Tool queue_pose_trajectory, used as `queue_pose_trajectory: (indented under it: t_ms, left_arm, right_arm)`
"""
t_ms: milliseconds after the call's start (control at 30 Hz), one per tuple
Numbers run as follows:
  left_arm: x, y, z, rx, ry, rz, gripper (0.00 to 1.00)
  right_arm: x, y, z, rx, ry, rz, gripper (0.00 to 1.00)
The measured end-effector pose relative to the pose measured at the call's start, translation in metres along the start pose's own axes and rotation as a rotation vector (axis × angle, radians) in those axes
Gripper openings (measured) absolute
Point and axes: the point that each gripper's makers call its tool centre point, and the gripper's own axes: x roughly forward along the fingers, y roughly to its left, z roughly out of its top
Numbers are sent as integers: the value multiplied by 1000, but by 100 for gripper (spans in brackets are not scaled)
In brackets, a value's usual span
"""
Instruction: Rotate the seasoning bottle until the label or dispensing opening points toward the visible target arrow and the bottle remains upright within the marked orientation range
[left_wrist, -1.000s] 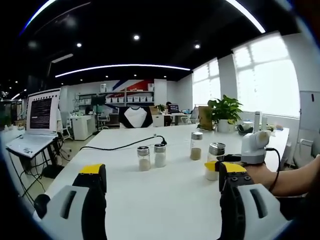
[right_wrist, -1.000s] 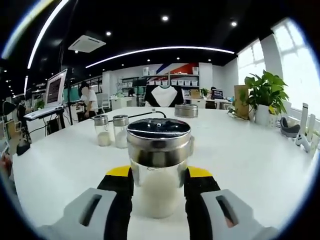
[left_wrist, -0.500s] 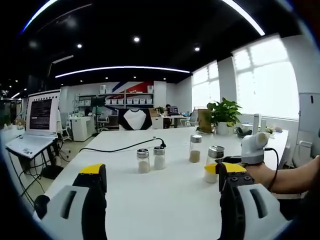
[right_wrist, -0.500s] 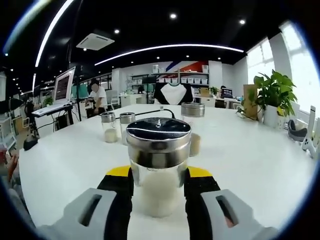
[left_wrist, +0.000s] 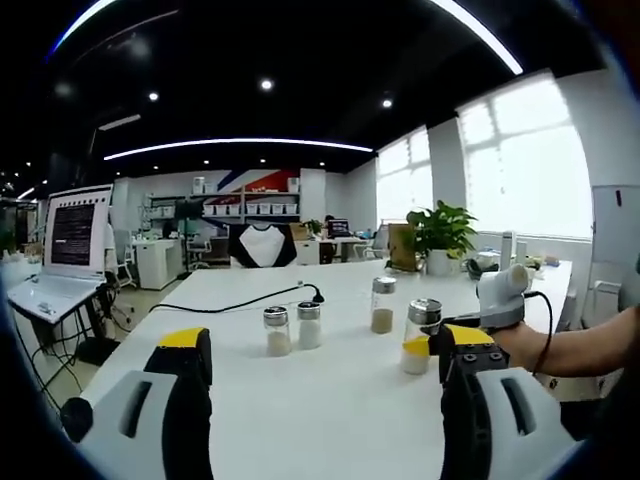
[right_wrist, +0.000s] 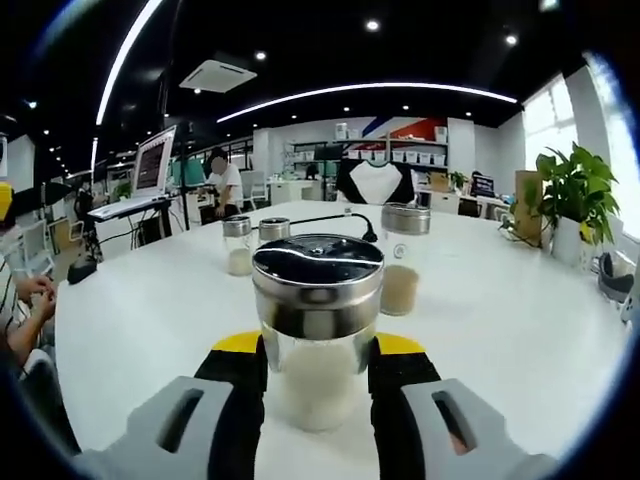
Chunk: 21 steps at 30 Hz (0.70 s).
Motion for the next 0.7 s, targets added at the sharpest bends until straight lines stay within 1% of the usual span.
queue_pose_trajectory:
  t_ms: [100,233,533,600,700]
  left_arm:
    - [-3,-2,-2,-20,0,-9,100]
    - [-6,-2,-5,-5,6,-10,100]
    - [-7,0,-8,-8,22,-13,100]
    - [-8,2,-6,-36,6,-5,100]
    - [-8,4,-6,-57,6,-9,100]
  right_arm:
    - [0,0,0,-8,8,33,38]
    - [1,1,0,-21,18,73,38]
    - [2,3,0,-54,33,162,38]
    - [2,3,0,-65,34,178,38]
    - [2,4,0,-76,41,202,38]
